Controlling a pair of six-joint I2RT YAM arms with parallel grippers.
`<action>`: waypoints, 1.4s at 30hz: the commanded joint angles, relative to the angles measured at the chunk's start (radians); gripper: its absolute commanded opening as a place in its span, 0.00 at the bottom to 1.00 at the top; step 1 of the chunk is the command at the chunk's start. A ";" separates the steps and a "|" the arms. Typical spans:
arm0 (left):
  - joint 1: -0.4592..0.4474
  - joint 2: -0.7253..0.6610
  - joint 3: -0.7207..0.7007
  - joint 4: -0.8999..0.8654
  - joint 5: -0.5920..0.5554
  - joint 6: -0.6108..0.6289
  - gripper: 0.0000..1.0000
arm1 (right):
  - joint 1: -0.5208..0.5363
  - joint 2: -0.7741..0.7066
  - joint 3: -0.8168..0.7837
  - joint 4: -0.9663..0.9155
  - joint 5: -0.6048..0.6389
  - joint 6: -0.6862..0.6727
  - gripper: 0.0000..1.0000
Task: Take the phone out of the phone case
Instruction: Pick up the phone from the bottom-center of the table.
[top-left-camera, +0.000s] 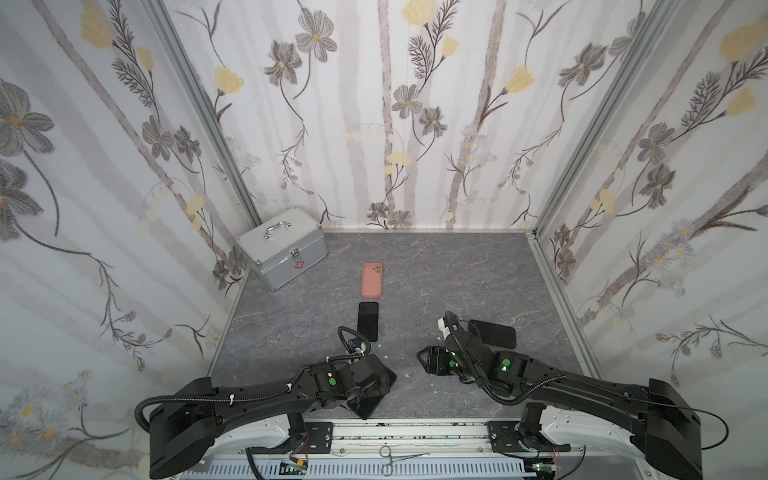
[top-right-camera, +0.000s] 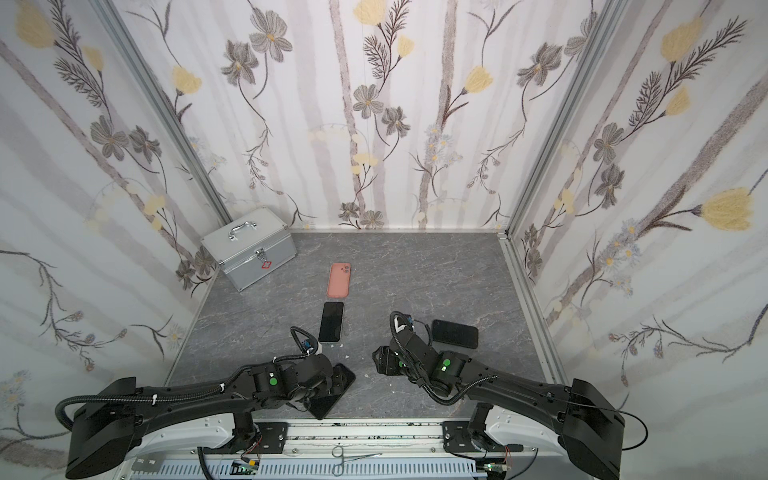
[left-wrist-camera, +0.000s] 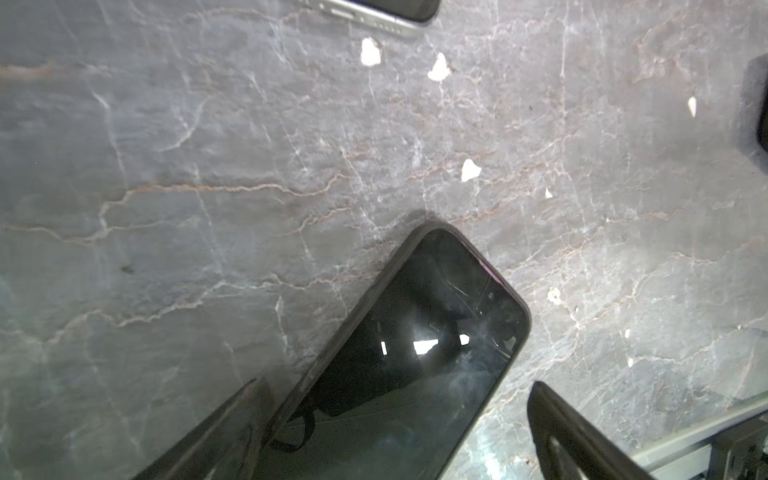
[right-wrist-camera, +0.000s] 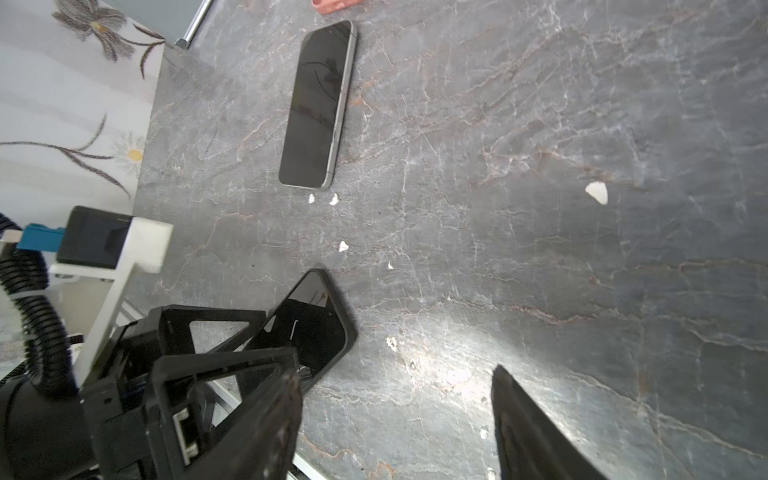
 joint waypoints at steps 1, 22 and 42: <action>-0.016 -0.010 -0.001 -0.163 0.086 -0.010 1.00 | 0.013 -0.017 -0.018 0.064 0.033 0.064 0.71; -0.106 0.117 0.057 -0.279 0.149 0.174 1.00 | 0.063 -0.028 -0.048 0.056 0.029 0.108 0.67; -0.126 0.244 0.133 -0.349 0.085 0.197 0.91 | 0.064 -0.036 -0.056 0.049 0.046 0.111 0.66</action>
